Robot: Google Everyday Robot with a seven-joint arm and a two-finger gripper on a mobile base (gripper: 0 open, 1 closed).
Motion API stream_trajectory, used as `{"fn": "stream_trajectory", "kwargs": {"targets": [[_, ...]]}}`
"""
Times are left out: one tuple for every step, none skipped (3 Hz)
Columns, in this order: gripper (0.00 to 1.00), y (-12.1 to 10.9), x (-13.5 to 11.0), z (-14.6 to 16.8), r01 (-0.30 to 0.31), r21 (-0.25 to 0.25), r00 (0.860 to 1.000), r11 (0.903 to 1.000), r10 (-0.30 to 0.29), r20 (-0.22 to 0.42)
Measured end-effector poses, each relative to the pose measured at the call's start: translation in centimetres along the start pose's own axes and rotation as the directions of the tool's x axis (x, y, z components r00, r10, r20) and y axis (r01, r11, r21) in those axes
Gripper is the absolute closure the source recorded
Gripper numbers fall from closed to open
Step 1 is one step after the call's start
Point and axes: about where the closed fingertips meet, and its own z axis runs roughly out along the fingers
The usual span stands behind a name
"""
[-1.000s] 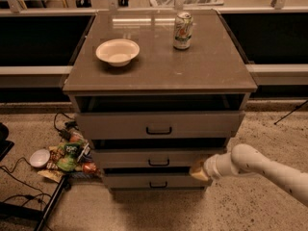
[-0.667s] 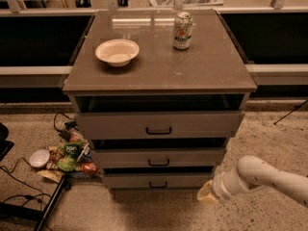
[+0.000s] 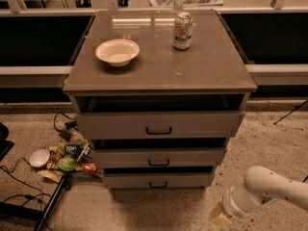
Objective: Close middle drawer
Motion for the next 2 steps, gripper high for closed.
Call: {"fn": "stream_trajectory", "kwargs": {"targets": [[1.0, 1.4, 0.9, -4.8, 0.003, 0.096, 0.993, 0.9954, 0.009, -0.121], [1.0, 3.2, 0.9, -9.4, 0.006, 0.206, 0.974, 0.9784, 0.041, -0.223]]}}
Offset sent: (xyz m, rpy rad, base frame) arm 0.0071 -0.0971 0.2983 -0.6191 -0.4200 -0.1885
